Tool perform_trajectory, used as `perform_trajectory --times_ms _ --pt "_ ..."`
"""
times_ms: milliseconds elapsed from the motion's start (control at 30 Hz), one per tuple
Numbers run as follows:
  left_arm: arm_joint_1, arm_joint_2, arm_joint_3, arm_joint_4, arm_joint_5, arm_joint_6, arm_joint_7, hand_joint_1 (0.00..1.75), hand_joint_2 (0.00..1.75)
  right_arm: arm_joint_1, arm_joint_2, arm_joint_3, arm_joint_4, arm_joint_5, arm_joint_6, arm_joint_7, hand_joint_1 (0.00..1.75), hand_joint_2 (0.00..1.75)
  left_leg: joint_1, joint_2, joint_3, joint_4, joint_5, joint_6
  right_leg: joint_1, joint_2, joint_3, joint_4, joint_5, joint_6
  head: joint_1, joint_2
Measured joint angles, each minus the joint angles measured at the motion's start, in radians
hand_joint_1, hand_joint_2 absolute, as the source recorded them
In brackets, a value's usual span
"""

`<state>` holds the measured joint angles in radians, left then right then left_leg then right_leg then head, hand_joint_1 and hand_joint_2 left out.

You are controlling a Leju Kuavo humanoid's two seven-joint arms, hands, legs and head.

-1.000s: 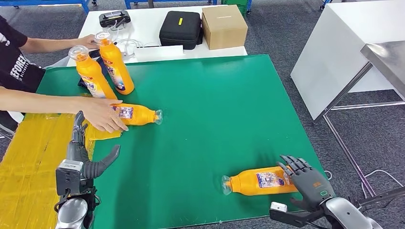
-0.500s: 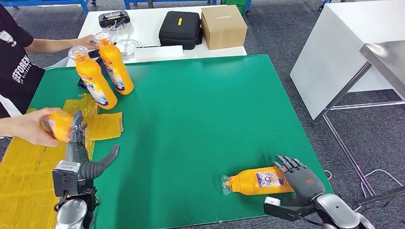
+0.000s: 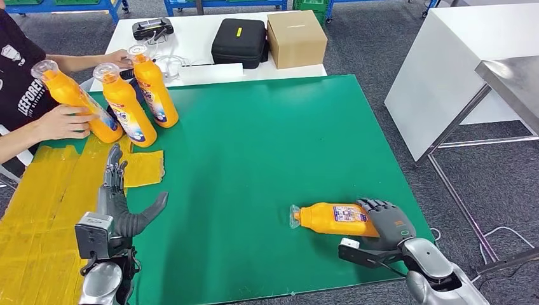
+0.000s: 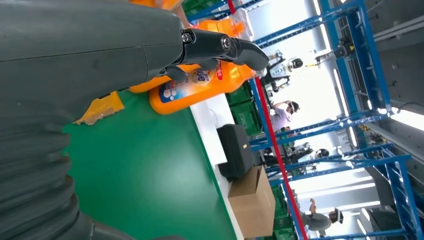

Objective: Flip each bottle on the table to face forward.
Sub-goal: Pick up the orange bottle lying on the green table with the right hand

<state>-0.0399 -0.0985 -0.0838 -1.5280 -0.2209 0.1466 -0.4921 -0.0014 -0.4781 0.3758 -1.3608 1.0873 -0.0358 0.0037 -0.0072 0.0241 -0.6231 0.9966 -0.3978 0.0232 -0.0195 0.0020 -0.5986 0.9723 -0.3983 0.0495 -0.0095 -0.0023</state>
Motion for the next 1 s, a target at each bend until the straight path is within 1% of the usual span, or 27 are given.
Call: perform_trajectory --times_ms 167,267,333,400,533,633,733,833,933,1000 --pt "-0.003 0.0 -0.003 0.003 0.0 -0.003 0.002 0.0 1.75 -0.018 0.022 -0.005 0.022 0.014 -0.014 -0.006 1.75 1.75 0.0 0.0 0.001 0.0 0.0 0.0 0.0 0.0 0.0 0.0 0.0 0.0 0.0 0.0" --pt "-0.005 -0.001 -0.008 0.005 0.0 -0.009 0.007 0.0 1.75 -0.024 0.048 -0.014 0.032 0.03 -0.071 -0.021 1.75 1.75 0.0 0.0 0.0 0.0 0.0 0.0 0.0 0.0 0.0 0.0 0.0 0.0 0.0 0.0" --pt "-0.006 -0.001 -0.012 0.005 -0.001 -0.018 0.011 0.0 1.75 -0.024 0.079 -0.025 0.032 0.027 -0.12 -0.032 1.75 1.75 0.0 0.0 -0.001 0.0 0.0 0.0 0.0 0.0 0.0 0.0 0.0 0.0 0.0 0.0" --pt "-0.005 -0.003 -0.018 0.005 -0.006 -0.027 0.017 0.0 1.75 -0.024 0.129 -0.042 0.02 -0.008 -0.177 -0.052 1.75 1.75 0.0 0.0 -0.002 0.0 0.0 -0.001 0.0 0.0 -0.001 0.001 0.0 0.0 0.0 0.0" --pt "-0.004 -0.004 -0.05 0.006 -0.025 -0.056 0.044 0.0 1.75 -0.039 0.263 -0.097 -0.039 -0.167 -0.305 -0.119 1.75 1.75 0.002 0.0 -0.003 0.0 0.001 -0.001 0.002 0.0 -0.002 0.001 0.0 0.0 0.0 0.0" --pt "-0.004 -0.004 -0.082 0.009 -0.036 -0.075 0.061 0.0 1.75 -0.056 0.341 -0.126 -0.078 -0.235 -0.347 -0.147 1.75 1.75 0.002 -0.001 -0.004 0.0 0.001 -0.001 0.002 -0.001 -0.003 0.001 0.0 0.0 0.0 0.0" --pt "-0.008 -0.003 -0.115 0.018 -0.045 -0.113 0.086 0.0 1.75 -0.064 0.395 -0.147 -0.097 -0.296 -0.374 -0.181 1.75 1.75 0.001 -0.003 -0.006 0.0 0.001 -0.001 0.002 -0.001 -0.004 0.001 -0.001 0.0 0.0 0.0" --pt "-0.026 0.002 -0.164 0.039 -0.039 -0.181 0.128 0.0 1.75 -0.076 0.445 -0.157 -0.103 -0.359 -0.392 -0.218 1.75 1.75 0.001 -0.004 -0.007 0.0 0.001 -0.001 0.001 -0.002 -0.005 0.001 0.0 0.0 0.0 0.0" --pt "-0.054 0.009 -0.211 0.076 0.008 -0.257 0.158 0.0 1.75 -0.094 0.485 -0.158 -0.1 -0.416 -0.39 -0.244 1.75 1.75 0.001 -0.004 -0.007 0.0 0.001 -0.001 0.001 -0.001 -0.005 0.001 0.0 0.0 0.0 0.0" --pt "-0.071 0.014 -0.231 0.099 0.034 -0.281 0.164 0.0 1.75 -0.107 0.508 -0.156 -0.093 -0.45 -0.383 -0.257 1.75 1.75 0.001 -0.004 -0.007 0.0 0.001 -0.001 0.001 -0.001 -0.005 0.001 0.0 0.0 0.0 0.0"
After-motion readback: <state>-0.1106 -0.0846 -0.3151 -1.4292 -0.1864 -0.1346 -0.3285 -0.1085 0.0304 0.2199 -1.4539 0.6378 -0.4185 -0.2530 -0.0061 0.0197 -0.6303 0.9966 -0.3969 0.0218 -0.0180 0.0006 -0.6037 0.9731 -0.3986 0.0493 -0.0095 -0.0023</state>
